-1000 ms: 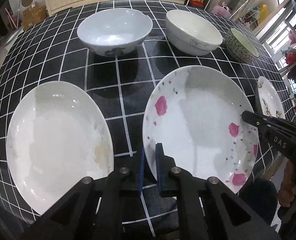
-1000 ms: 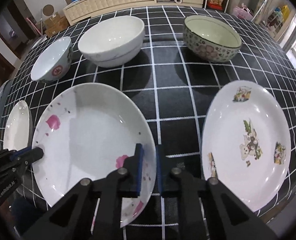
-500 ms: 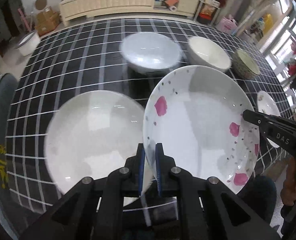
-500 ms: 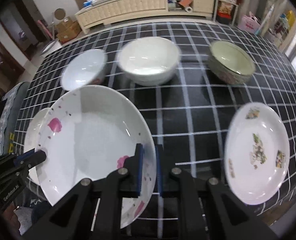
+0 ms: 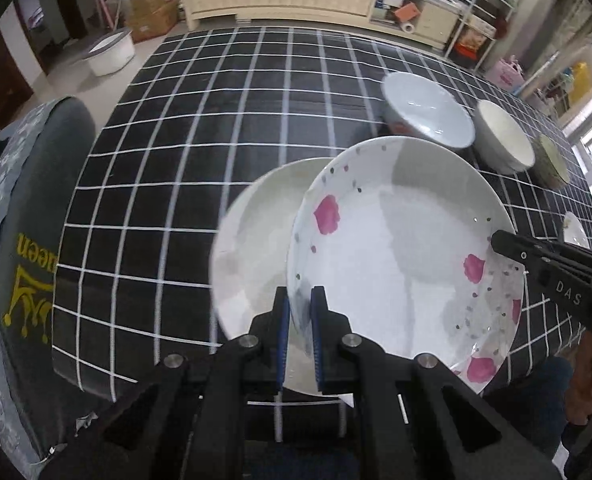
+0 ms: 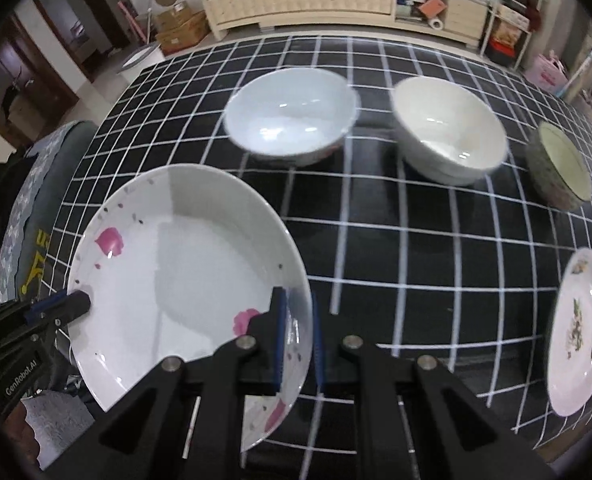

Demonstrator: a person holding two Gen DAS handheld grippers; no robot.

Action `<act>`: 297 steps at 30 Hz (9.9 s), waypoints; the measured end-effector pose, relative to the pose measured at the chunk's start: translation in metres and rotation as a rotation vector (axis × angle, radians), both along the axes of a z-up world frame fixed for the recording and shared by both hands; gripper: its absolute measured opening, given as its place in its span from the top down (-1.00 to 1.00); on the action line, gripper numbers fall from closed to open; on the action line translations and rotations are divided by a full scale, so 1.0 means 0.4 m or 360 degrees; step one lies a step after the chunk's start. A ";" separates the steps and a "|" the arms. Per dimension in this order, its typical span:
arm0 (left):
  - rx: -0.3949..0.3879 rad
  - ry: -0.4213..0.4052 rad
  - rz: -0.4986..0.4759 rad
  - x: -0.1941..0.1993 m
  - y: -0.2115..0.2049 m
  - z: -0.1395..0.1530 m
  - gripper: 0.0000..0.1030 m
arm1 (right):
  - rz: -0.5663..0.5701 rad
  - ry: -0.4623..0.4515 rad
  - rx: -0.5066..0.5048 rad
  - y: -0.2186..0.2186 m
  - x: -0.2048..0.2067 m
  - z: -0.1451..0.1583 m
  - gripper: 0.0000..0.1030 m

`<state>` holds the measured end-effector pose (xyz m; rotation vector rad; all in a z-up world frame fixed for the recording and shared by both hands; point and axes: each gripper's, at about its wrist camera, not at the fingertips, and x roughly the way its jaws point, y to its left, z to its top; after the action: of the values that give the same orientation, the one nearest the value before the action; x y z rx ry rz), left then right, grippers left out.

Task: Organize plates and bowls

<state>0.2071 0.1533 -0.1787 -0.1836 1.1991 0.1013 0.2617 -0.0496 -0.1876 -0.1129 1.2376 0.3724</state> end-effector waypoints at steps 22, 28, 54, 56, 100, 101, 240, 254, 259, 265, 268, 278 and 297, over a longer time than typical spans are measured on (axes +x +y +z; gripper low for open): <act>-0.0016 0.0063 0.0146 0.019 0.113 -0.071 0.84 | 0.0093 0.0028 -0.0160 0.157 0.017 -0.063 0.70; -0.0035 0.0061 0.0171 0.015 0.121 -0.077 0.83 | 0.0133 -0.0009 -0.0203 0.168 0.002 -0.061 0.69; 0.0018 -0.0099 0.0043 -0.024 -0.069 0.108 0.81 | 0.0001 -0.0149 -0.0016 -0.032 -0.055 0.112 0.52; 0.0017 -0.0121 -0.0004 -0.019 -0.118 0.127 0.81 | -0.0026 -0.0168 -0.0019 -0.068 -0.061 0.131 0.51; -0.0165 0.0130 -0.0835 0.288 -0.971 -0.094 0.58 | -0.0684 -0.0091 -0.0162 -0.904 0.008 -0.007 -0.22; -0.0167 0.0143 -0.0834 0.292 -0.974 -0.104 0.58 | -0.0684 -0.0084 -0.0161 -0.906 0.011 -0.016 -0.22; -0.0059 0.0085 0.0183 -0.019 0.097 -0.023 0.33 | 0.0264 0.0152 -0.0152 0.167 -0.016 -0.049 0.56; -0.0083 -0.0032 0.0060 -0.010 0.011 0.092 0.33 | 0.0180 0.0136 -0.0006 0.065 -0.012 0.063 0.36; -0.0135 -0.0064 -0.0019 0.048 -0.053 0.138 0.33 | 0.0096 0.0132 0.0089 -0.009 0.050 0.124 0.28; -0.0220 -0.0060 -0.0098 0.148 -0.108 0.175 0.33 | 0.0039 0.0157 0.0193 -0.043 0.120 0.172 0.28; -0.0299 -0.0040 -0.0101 0.196 -0.114 0.179 0.33 | 0.0012 0.0154 0.0245 -0.050 0.162 0.180 0.28; -0.0357 0.0028 -0.0098 0.340 -0.117 0.140 0.33 | -0.0003 0.0216 0.0245 -0.046 0.289 0.142 0.28; -0.0356 0.0169 -0.0154 0.534 -0.101 -0.084 0.65 | -0.0115 0.0227 0.0066 0.006 0.447 -0.032 0.39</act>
<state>0.4206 0.1128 -0.2122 -0.3186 1.3223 -0.1096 0.4406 -0.0471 -0.2005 -0.0057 1.3698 0.3477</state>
